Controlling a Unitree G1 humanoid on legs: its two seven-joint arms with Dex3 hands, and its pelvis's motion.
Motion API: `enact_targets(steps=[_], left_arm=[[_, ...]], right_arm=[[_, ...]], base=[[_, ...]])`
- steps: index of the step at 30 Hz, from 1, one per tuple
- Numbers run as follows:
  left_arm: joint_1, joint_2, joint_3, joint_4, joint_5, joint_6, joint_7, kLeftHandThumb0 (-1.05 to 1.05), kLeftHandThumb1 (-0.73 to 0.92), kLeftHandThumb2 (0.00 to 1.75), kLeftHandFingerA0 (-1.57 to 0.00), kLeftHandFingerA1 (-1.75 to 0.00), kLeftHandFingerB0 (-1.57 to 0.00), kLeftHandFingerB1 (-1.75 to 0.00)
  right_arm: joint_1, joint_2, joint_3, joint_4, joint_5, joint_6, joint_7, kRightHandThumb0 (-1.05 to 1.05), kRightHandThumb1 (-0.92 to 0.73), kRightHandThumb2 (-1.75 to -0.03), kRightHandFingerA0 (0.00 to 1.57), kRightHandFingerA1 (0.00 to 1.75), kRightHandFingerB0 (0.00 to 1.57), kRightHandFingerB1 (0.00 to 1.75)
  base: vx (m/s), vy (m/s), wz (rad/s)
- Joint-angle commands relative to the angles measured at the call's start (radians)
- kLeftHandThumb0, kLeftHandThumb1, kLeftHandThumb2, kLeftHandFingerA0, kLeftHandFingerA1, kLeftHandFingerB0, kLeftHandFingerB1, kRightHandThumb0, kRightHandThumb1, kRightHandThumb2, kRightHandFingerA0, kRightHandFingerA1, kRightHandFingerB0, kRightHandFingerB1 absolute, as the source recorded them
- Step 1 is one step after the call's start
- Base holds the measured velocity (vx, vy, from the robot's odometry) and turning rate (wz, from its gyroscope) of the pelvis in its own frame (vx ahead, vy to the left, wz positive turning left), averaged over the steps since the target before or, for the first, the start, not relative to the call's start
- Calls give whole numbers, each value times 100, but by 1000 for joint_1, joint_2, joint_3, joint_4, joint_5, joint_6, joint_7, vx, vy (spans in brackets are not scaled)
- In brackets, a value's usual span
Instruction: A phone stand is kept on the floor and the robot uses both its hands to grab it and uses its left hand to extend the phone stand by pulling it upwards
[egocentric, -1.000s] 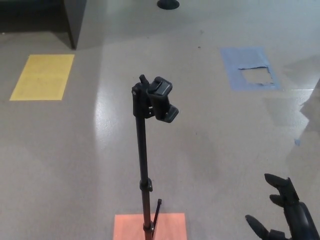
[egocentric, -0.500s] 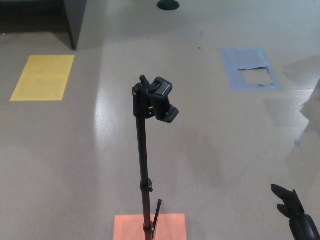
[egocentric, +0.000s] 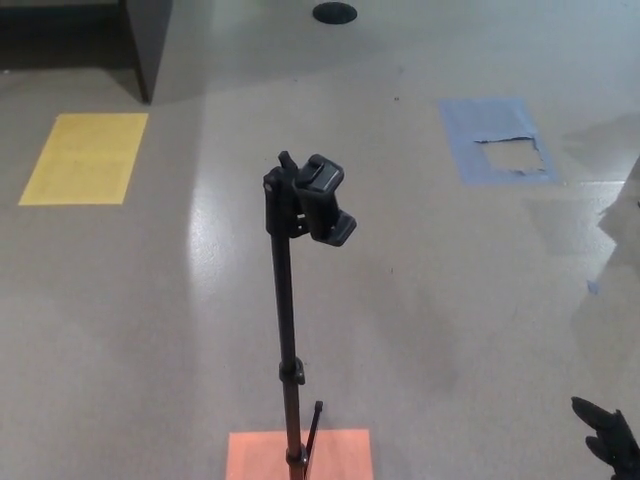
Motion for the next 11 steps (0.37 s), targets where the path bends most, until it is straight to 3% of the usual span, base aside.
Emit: enact_targets(steps=[1, 2, 3, 6, 7, 9, 10, 11], left_arm=[[40, -8, 67, 92, 150, -437, -49, -76, 84, 66, -25, -30, -27, -29], [46, -6, 68, 102, 150, -447, -55, -76, 84, 66, -25, -30, -28, -29], [66, -10, 64, 111, 146, -460, -66, -77, 84, 66, -25, -30, -28, -30], [95, -20, 51, 143, 150, -503, -81, -73, 82, 66, -26, -31, -29, -30], [78, -17, 48, 157, 156, -511, -76, -72, 82, 66, -27, -31, -29, -30], [66, -15, 42, 157, 154, -511, -78, -73, 82, 65, -28, -31, -29, -30], [69, -10, 26, 145, 189, -493, -57, -71, 84, 66, -27, -30, -29, -30], [69, -10, 26, 145, 189, -493, -57, -71, 84, 66, -27, -30, -29, -30]], right_arm=[[116, -116, 57, -118, -166, -46, -118, -59, -9, -93, 5, 66, 0, 61], [133, -118, 63, -125, -183, -39, -138, -60, -8, -93, 5, 66, 0, 61], [165, -124, 67, -135, -198, -37, -155, -105, -57, -111, 16, 83, 0, 64], [207, -146, 72, -134, -219, -49, -188, -105, -59, -111, 11, 81, 0, 61], [191, -149, 72, -140, -217, -33, -183, -105, -83, -73, 4, 93, 0, 64], [180, -153, 72, -143, -214, -19, -183, -105, -82, -72, 3, 91, 0, 60], [172, -158, 69, -143, -207, -11, -175, -105, -59, -112, 10, 80, 0, 57], [172, -158, 69, -143, -207, -11, -175, -105, -59, -112, 10, 80, 0, 57]], base=[[0, 0, 0], [0, 0, 0], [0, 0, 0], [0, 0, 0], [0, 0, 0], [0, 0, 0], [0, 0, 0], [0, 0, 0]])
